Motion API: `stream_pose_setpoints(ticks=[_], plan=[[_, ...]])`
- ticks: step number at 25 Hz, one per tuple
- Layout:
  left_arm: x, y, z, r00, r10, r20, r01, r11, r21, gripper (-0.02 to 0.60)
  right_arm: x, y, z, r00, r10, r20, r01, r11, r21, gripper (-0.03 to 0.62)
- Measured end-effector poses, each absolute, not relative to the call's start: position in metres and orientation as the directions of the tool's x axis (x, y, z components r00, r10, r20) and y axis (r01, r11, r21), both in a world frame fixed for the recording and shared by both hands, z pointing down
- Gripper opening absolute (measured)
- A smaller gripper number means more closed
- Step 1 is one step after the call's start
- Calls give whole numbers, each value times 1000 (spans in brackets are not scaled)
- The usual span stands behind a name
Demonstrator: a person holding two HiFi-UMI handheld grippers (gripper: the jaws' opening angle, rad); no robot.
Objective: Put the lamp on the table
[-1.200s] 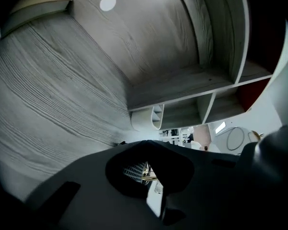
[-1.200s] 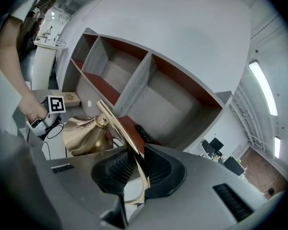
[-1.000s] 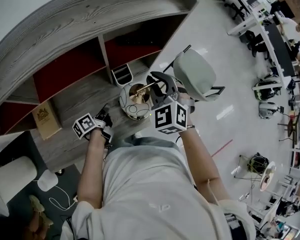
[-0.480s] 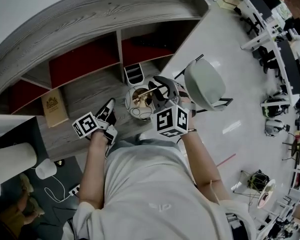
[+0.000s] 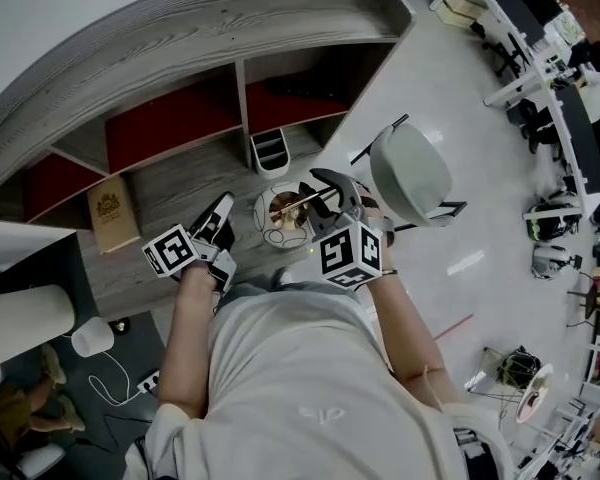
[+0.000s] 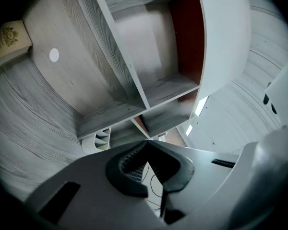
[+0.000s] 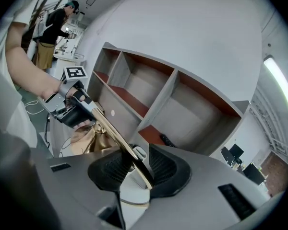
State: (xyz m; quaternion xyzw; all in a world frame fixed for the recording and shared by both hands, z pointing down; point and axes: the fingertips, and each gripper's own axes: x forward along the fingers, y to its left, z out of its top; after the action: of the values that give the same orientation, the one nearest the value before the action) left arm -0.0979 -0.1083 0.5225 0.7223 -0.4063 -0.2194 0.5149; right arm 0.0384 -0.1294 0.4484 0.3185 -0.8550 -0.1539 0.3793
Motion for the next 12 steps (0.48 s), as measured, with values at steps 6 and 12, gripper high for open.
stream_pose_setpoints(ticks=[6,12], plan=[[-88,-110,507,598,-798,79,-343,-165,925,15,46,-116,451,-532,-625,571,-437,780,447,149],[-81,-113,495,616,-786,55,-332,-196,923,15,48,-112,452,-519,-612,597,-432,790,435,149]])
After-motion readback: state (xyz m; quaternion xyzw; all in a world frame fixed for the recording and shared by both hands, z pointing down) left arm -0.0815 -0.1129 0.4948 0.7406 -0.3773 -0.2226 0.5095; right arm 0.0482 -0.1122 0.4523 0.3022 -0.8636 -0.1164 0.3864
